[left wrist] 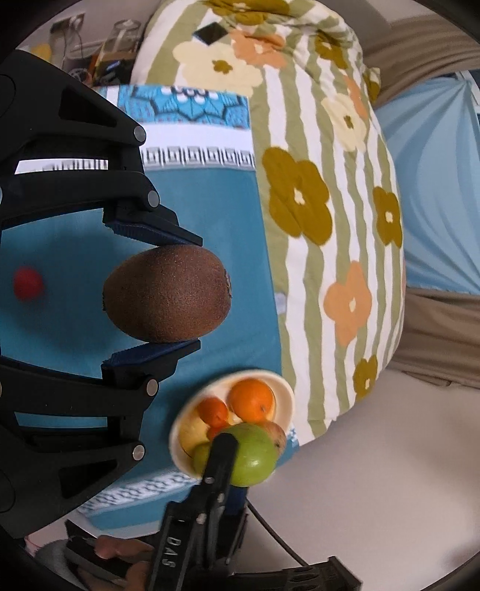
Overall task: Organize fruits
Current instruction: 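Carry the kiwi and green apple over the cream bowl with both tools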
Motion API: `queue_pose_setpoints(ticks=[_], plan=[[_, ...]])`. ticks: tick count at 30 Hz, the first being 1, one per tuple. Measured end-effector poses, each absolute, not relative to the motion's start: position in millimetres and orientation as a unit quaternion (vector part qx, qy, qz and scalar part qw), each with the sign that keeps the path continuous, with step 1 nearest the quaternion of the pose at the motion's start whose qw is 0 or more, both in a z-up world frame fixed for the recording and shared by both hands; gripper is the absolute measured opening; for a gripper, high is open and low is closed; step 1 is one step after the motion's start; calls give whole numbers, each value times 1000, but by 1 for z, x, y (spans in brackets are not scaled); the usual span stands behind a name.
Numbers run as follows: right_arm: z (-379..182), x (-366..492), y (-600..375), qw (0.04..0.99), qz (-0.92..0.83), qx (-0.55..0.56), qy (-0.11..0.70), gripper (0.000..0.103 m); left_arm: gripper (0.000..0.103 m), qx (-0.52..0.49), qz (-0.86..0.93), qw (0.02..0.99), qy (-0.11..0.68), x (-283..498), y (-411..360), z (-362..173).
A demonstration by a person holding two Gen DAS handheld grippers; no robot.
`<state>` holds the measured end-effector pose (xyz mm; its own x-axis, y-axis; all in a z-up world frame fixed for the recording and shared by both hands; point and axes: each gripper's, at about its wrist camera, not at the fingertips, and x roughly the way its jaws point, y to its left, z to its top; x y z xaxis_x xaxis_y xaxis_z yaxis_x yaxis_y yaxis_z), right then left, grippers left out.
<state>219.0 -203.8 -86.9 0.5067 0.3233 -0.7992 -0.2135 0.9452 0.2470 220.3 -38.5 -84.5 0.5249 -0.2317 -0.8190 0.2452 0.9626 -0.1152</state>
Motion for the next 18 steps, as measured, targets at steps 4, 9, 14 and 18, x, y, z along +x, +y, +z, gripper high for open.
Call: queue_pose_setpoints(ticks=[4,9,14,18], plan=[[-83,236,-238,869,157,43,467,48,52,3,-138,873,467,230,-73,-86],[-85,258,-270,870,166,26,464,48,52,-6,-138,871,472,243,-113,-96],[-89,277,-290,867,177,16,466,48,52,-9,-141,862,486,251,-147,-111],[-95,291,-298,863,189,15,469,48,52,-6,-150,854,499,252,-168,-124]])
